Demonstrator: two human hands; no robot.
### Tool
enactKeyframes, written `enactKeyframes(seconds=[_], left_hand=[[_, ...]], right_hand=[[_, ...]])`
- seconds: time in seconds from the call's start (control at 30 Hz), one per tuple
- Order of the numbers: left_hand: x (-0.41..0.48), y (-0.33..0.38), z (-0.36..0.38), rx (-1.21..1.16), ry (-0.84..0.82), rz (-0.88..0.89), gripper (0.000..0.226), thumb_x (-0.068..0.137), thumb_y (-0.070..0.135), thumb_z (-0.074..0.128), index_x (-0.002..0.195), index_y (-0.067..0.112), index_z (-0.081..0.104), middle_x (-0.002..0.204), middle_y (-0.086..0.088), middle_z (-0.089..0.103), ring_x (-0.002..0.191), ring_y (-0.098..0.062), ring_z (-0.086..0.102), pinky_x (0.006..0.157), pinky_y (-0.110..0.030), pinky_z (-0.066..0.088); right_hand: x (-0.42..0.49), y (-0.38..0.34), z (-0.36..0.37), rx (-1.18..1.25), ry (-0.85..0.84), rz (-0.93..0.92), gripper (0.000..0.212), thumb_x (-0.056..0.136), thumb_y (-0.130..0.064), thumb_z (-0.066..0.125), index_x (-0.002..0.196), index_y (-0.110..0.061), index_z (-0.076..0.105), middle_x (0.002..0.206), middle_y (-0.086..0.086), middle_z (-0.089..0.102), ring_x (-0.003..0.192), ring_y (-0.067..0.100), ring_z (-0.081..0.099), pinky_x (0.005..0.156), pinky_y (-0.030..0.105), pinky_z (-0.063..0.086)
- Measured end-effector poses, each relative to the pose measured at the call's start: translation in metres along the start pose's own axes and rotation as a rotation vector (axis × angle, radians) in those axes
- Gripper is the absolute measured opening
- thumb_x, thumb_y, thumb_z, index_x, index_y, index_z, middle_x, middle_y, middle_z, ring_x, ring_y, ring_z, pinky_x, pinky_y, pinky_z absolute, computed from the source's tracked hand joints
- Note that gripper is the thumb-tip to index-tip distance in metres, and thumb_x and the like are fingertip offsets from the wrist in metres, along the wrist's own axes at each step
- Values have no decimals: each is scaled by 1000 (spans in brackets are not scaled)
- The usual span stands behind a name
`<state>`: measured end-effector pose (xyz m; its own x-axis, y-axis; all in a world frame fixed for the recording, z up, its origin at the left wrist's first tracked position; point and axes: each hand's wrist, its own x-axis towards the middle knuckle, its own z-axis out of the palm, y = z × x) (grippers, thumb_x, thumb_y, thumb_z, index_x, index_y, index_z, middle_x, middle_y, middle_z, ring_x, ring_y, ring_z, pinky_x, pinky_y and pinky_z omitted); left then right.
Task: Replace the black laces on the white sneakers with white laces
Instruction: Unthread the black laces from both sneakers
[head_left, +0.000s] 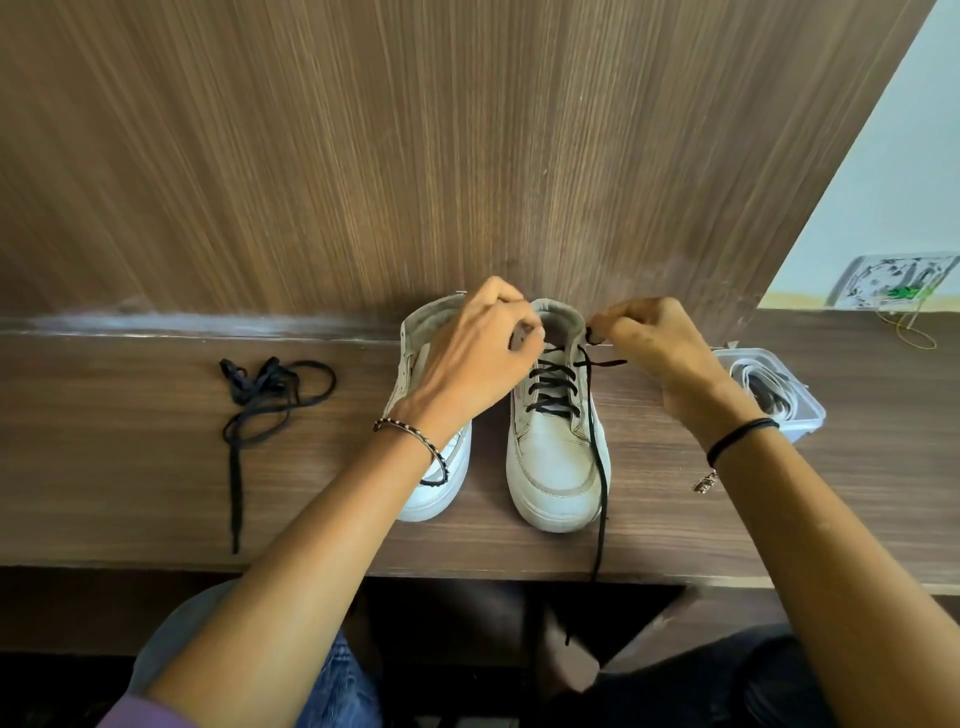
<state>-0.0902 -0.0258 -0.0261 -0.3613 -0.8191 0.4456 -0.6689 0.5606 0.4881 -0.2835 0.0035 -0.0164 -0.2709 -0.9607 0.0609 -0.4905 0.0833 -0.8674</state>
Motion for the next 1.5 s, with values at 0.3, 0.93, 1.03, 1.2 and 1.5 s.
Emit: enactKeyframes(seconds=[0.3, 0.93, 1.03, 1.2, 1.5], left_hand=[[1, 9, 8, 219, -78, 125, 20, 97, 31, 59, 109, 23, 74, 115, 5, 69, 120, -18, 52, 98, -41, 34], [8, 13, 0, -631, -109, -364, 16, 95, 36, 63, 107, 27, 69, 97, 12, 75, 98, -5, 68, 91, -29, 48], [6, 11, 10, -328, -208, -176, 27, 90, 48, 66, 113, 36, 71, 101, 17, 70, 102, -4, 63, 97, -35, 49], [7, 5, 10, 57, -179, 25, 23, 98, 43, 62, 111, 30, 75, 100, 3, 65, 107, -20, 54, 90, -43, 47], [16, 16, -2, -1071, 108, -394, 23, 105, 11, 53, 87, 13, 68, 88, 3, 76, 100, -18, 73, 96, -30, 54]], right_hand=[[-11, -13, 5, -190, 124, -160, 52, 93, -57, 63, 83, -6, 69, 75, 8, 69, 74, 23, 63, 68, 36, 50], [-5, -3, 0, -76, -57, -39, 48, 92, -53, 66, 103, -6, 69, 98, 8, 72, 88, 22, 66, 68, 30, 49], [-2, -1, -1, -6, -76, -3, 49, 89, -53, 70, 102, -6, 71, 100, 12, 74, 98, 27, 69, 72, 33, 49], [0, 0, 0, 38, -123, 30, 65, 69, -64, 67, 102, -8, 70, 90, 3, 72, 85, 18, 67, 69, 31, 47], [3, 4, -2, 3, -122, 31, 65, 73, -70, 65, 101, -11, 71, 100, 8, 75, 93, 24, 69, 73, 36, 51]])
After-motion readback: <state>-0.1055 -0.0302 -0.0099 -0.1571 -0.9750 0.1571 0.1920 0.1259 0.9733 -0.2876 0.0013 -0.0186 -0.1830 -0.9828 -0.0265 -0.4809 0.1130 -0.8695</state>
